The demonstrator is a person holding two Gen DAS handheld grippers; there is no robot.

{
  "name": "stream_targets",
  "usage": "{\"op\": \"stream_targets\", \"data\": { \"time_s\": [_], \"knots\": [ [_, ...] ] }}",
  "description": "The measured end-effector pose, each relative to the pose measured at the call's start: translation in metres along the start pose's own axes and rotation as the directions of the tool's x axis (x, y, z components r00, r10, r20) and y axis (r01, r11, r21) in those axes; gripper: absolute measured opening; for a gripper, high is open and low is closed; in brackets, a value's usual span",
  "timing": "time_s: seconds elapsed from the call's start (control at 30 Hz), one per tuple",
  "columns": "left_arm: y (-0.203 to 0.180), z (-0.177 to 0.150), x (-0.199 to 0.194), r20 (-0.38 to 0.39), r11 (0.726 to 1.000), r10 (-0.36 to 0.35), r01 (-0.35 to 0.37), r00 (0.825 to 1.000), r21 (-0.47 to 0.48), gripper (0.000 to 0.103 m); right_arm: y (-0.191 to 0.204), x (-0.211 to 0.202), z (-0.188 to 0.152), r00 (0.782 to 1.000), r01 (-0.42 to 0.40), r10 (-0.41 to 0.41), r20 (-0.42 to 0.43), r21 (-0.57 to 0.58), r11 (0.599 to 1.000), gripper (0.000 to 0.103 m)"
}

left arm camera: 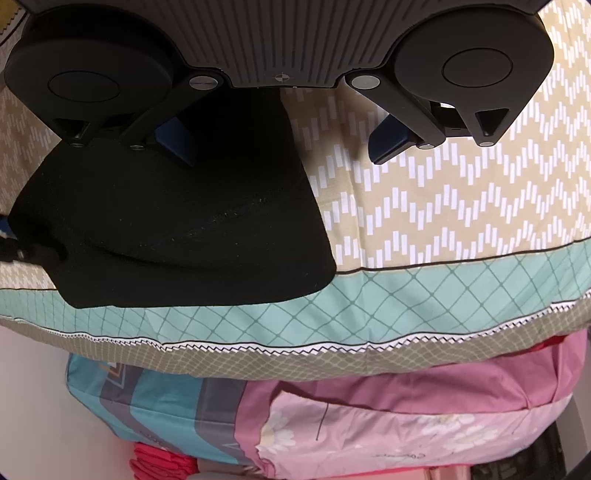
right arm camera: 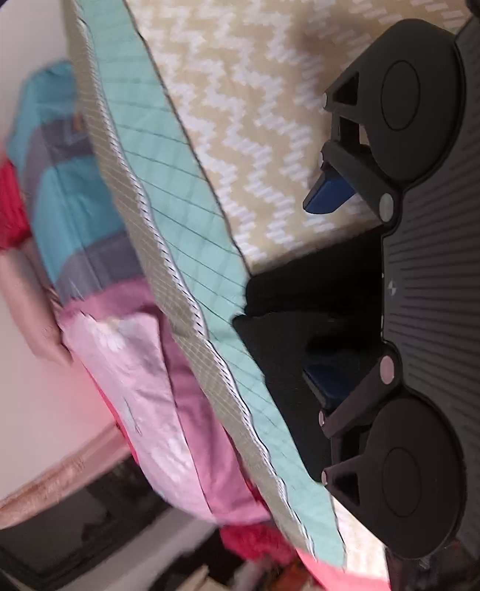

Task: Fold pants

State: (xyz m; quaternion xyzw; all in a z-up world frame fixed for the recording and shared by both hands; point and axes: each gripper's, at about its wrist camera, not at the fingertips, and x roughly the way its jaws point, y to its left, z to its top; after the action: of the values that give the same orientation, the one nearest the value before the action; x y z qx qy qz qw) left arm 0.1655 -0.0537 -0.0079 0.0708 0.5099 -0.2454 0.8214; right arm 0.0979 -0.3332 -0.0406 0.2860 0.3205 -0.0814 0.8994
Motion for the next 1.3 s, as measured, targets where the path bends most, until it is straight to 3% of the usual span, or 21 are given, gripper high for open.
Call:
{"op": "stream_targets", "data": {
  "time_s": [0.1,0.17,0.2,0.23,0.27,0.3,0.37,0.43,0.63,0.8,0.87,0.9,0.97,1.0,1.03,1.1,1.13,1.23,1.3],
  "knots": [
    [0.004,0.003,0.012,-0.042,0.998,-0.057,0.056,0.998,-0.029,0.103,-0.012,0.012,-0.005,0.993,-0.078,0.082,-0.089,0.052,0.996,0.093],
    [0.010,0.006,0.023,-0.082,0.990,-0.126,0.119,0.989,-0.078,0.103,-0.012,0.017,-0.010,0.991,-0.104,0.109,-0.084,0.054,0.993,0.093],
    [0.015,0.007,0.029,-0.101,0.980,-0.169,0.157,0.980,-0.120,0.103,-0.012,0.016,-0.012,0.991,-0.106,0.110,-0.074,0.053,0.993,0.087],
    [0.020,0.006,0.035,-0.115,0.964,-0.224,0.202,0.968,-0.175,0.103,-0.011,0.014,-0.013,0.993,-0.092,0.096,-0.068,0.056,0.994,0.071],
    [0.025,0.005,0.040,-0.117,0.941,-0.278,0.246,0.953,-0.233,0.103,-0.011,0.014,-0.013,0.991,-0.104,0.109,-0.074,0.066,0.992,0.062],
    [0.026,0.004,0.039,-0.099,0.934,-0.288,0.256,0.953,-0.250,0.103,-0.011,0.011,-0.012,0.986,-0.140,0.147,-0.079,0.088,0.986,0.050],
    [0.022,0.006,0.031,-0.072,0.910,-0.345,0.315,0.936,-0.271,0.103,-0.007,0.001,-0.010,0.982,-0.166,0.172,-0.080,0.082,0.983,0.047],
    [0.014,0.007,0.011,-0.033,0.919,-0.315,0.296,0.949,-0.262,0.103,-0.004,-0.012,-0.009,0.976,-0.197,0.203,-0.080,0.075,0.978,0.046],
    [-0.015,-0.013,-0.074,0.039,0.928,-0.314,0.315,0.949,-0.200,0.103,0.005,-0.082,-0.021,0.946,-0.302,0.309,-0.093,0.085,0.950,0.045],
    [-0.037,-0.064,-0.129,-0.002,0.953,-0.281,0.279,0.960,-0.121,0.103,0.000,-0.147,-0.069,0.930,-0.325,0.346,-0.121,0.162,0.932,0.048],
    [-0.044,-0.092,-0.129,-0.048,0.960,-0.269,0.264,0.962,-0.094,0.103,-0.008,-0.155,-0.100,0.947,-0.259,0.288,-0.145,0.189,0.947,0.054],
    [-0.047,-0.106,-0.123,-0.072,0.966,-0.250,0.243,0.966,-0.087,0.103,-0.014,-0.153,-0.115,0.958,-0.198,0.232,-0.170,0.194,0.961,0.061],
    [-0.052,-0.134,-0.098,-0.140,0.984,-0.173,0.166,0.975,-0.059,0.103,-0.027,-0.146,-0.140,0.972,-0.036,0.080,-0.220,0.195,0.980,0.063],
    [-0.053,-0.146,-0.085,-0.172,0.993,-0.115,0.109,0.978,-0.044,0.103,-0.036,-0.148,-0.150,0.976,-0.062,0.108,-0.188,0.231,0.971,0.068],
    [-0.050,-0.156,-0.079,-0.171,0.994,-0.101,0.092,0.980,-0.061,0.103,-0.046,-0.155,-0.156,0.980,-0.084,0.134,-0.145,0.306,0.948,0.067],
    [-0.038,-0.162,-0.085,-0.152,0.982,-0.143,0.120,0.978,-0.146,0.103,-0.060,-0.168,-0.163,0.984,-0.085,0.143,-0.103,0.434,0.897,0.068],
    [-0.034,-0.163,-0.092,-0.144,0.979,-0.143,0.118,0.979,-0.168,0.103,-0.061,-0.175,-0.165,0.989,-0.075,0.123,-0.082,0.433,0.898,0.069],
    [-0.036,-0.165,-0.117,-0.131,0.992,-0.051,0.036,0.990,-0.118,0.103,-0.052,-0.201,-0.170,0.998,0.053,-0.034,-0.058,0.356,0.933,0.081],
    [-0.039,-0.167,-0.135,-0.119,0.996,0.001,-0.011,0.993,-0.086,0.103,-0.048,-0.213,-0.175,0.985,0.172,-0.161,-0.061,0.336,0.926,0.081]
  ]
}}
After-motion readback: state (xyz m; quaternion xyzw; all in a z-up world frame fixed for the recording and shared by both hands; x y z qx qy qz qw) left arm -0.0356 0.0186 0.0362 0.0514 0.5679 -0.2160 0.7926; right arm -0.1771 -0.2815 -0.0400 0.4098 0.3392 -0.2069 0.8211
